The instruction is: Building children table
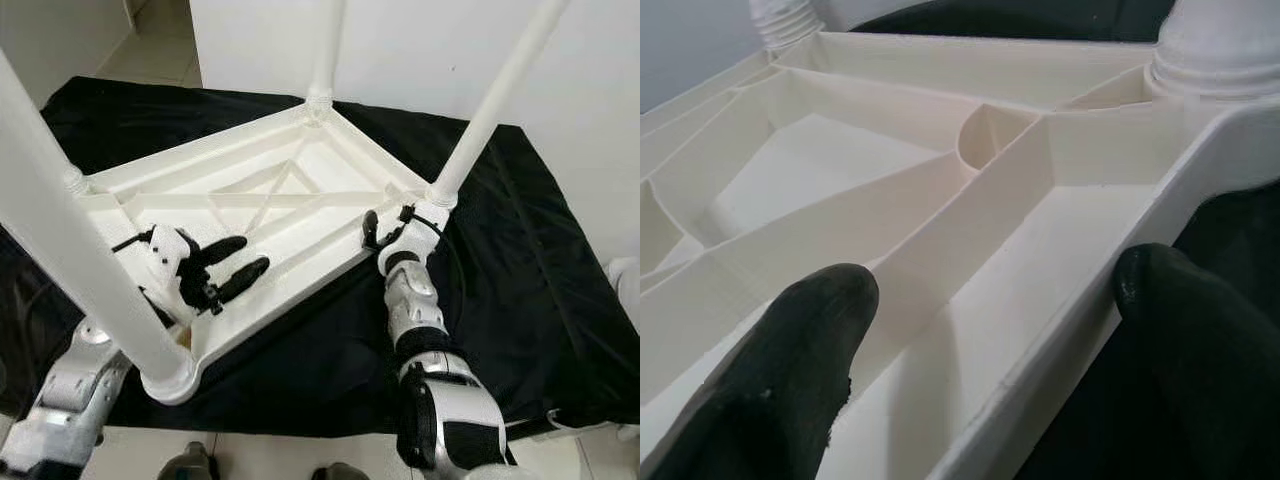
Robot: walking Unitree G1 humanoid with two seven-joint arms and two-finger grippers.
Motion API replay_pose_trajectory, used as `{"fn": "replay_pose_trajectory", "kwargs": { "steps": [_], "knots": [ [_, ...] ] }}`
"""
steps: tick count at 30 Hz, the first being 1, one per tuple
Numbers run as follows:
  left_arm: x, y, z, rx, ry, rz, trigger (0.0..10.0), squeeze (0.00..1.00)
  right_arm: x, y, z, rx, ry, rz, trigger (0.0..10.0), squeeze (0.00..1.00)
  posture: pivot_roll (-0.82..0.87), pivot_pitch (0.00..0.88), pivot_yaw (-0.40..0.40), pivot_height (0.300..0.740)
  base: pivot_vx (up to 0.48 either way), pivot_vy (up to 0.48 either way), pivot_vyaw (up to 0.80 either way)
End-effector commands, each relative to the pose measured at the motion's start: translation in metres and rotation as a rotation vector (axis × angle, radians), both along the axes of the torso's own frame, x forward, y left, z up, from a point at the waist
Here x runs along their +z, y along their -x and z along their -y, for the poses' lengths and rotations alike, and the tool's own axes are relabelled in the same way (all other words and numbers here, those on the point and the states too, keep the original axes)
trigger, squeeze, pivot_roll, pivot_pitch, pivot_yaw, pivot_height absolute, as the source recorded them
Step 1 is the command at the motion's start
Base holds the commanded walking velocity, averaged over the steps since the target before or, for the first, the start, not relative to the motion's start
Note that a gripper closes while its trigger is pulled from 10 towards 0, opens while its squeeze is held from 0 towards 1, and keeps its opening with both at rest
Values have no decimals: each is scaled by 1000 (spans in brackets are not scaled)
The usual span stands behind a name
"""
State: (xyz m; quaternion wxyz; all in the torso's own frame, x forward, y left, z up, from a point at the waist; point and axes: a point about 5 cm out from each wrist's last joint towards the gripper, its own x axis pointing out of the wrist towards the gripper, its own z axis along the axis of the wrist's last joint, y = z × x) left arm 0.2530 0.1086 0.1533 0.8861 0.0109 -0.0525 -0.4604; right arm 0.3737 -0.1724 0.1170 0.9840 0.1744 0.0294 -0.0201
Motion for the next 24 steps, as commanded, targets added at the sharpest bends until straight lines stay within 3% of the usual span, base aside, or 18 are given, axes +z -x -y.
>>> {"fn": "replay_pose_trajectory", "kwargs": {
  "steps": [1,7,18,20,24],
  "knots": [
    [2,9,12,-76,4,-6,10000,0,-3,-2,-8,56,-28,-22,10000,0,144,57,-91,740,0,0,0],
    [11,21,25,-138,28,3,10000,0,5,-10,-10,116,-38,-42,10000,0,149,74,-100,740,0,0,0],
    [20,26,37,-153,30,-5,10000,0,17,-16,-17,234,-51,2,10000,0,135,93,-88,740,0,0,0],
    [20,27,39,-180,25,-18,10000,0,19,-16,-30,343,-23,7,10000,0,117,95,-65,740,0,0,0],
    [21,27,40,-188,23,-21,10000,0,19,-16,-37,386,4,11,10000,0,116,96,-62,740,0,0,0]
  ]
}}
